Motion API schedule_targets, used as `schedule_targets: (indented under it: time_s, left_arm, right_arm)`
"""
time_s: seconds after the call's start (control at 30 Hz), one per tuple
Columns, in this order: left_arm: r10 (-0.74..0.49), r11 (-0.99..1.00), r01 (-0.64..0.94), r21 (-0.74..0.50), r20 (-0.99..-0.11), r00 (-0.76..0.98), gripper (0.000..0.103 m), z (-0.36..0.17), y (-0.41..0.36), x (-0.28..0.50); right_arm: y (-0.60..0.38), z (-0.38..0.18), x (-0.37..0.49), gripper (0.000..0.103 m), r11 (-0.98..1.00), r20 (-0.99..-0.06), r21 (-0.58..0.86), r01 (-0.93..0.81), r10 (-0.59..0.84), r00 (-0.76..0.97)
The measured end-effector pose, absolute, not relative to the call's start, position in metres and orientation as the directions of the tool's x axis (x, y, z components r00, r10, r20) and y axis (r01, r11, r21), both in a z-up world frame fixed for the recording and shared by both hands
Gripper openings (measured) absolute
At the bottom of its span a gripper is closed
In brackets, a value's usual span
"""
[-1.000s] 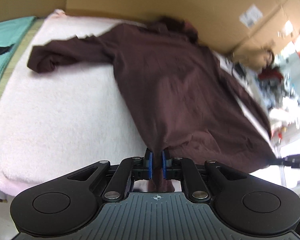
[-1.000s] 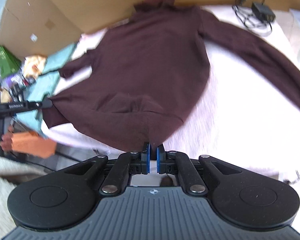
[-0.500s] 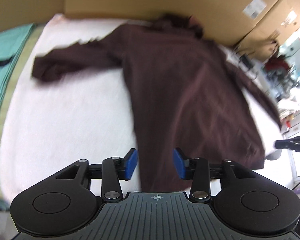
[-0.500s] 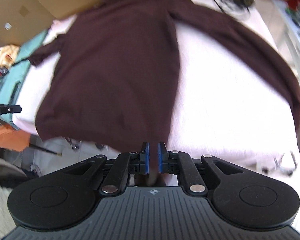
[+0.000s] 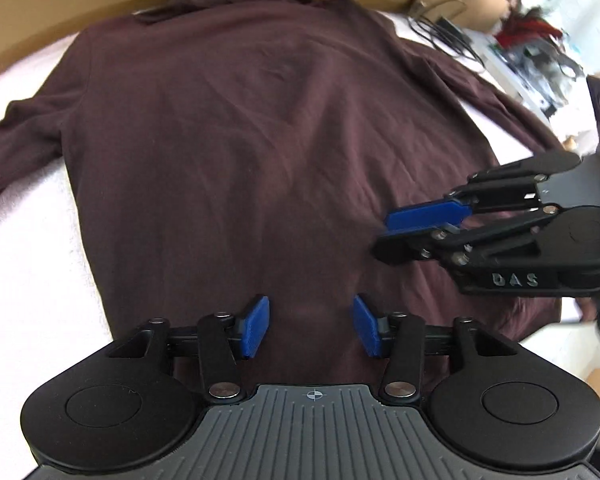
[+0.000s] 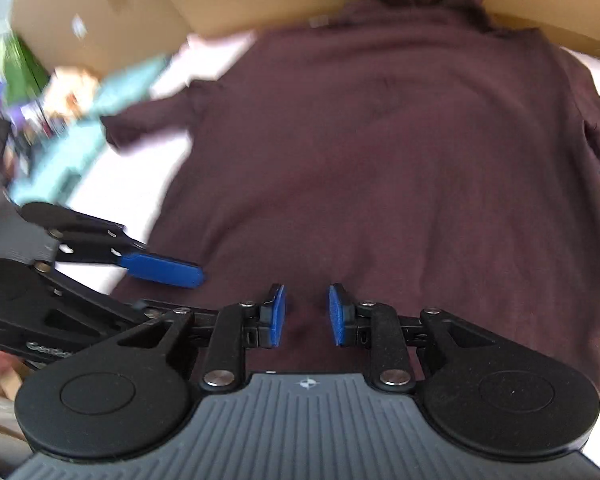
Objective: Fold clothes
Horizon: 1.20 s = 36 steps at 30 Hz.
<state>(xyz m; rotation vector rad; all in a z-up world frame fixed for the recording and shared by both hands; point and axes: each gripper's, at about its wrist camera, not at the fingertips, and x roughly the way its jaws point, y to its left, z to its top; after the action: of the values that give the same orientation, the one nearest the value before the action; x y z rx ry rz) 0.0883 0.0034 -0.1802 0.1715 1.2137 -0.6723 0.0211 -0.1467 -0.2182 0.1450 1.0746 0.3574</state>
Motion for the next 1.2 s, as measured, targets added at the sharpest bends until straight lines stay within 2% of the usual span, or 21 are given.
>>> schedule_targets:
  time_s: [0.07,0.2,0.3,0.43,0.6,0.7,0.87,1.03,1.2]
  left_arm:
    - [-0.382,0.796,0.561,-0.227,-0.908,0.175,0.070,-0.179,0.007,0.084]
    - [-0.386,0.813,0.526,-0.249,-0.907,0.168,0.072,-0.172,0.022,0.084]
    - [-0.394,0.841,0.477,-0.257,-0.894,0.214,0.075,-0.158,0.035,0.088]
    - [-0.375,0.898,0.355,-0.258,-0.872,0.314,0.082,-0.143,0.055,0.105]
    - [-0.305,0.952,0.163,-0.259,-0.857,0.415,0.082,-0.135,0.084,0.133]
    - [-0.264,0.962,0.057,-0.268,-0.853,0.449,0.082,-0.132,0.103,0.147]
    - [-0.254,0.955,-0.007,-0.295,-0.834,0.489,0.085,-0.127,0.124,0.156]
    - [-0.250,0.950,-0.030,-0.311,-0.814,0.524,0.086,-0.132,0.137,0.174]
    - [-0.263,0.937,-0.065,-0.344,-0.813,0.520,0.086,-0.148,0.165,0.195]
  right_arm:
    - [-0.143,-0.216,0.010,0.026,0.929,-0.848,0.226,-0.295,0.336,0.410]
    - [-0.143,-0.211,-0.011,0.027,0.893,-0.890,0.148,-0.424,0.307,0.336]
    - [-0.146,-0.199,-0.007,0.030,0.891,-0.884,0.162,-0.424,0.322,0.339]
    - [-0.140,-0.190,0.015,0.050,0.901,-0.831,0.188,-0.391,0.358,0.427]
    - [-0.133,-0.203,0.028,0.052,0.883,-0.854,0.236,-0.407,0.388,0.346]
    - [-0.130,-0.202,0.025,0.053,0.845,-0.872,0.235,-0.480,0.401,0.280]
    - [-0.137,-0.154,0.048,0.052,0.827,-0.825,0.234,-0.512,0.447,0.345]
    - [-0.138,-0.088,0.103,0.057,0.824,-0.738,0.280,-0.492,0.513,0.439]
    - [-0.114,-0.064,0.160,0.058,0.861,-0.721,0.242,-0.447,0.468,0.512]
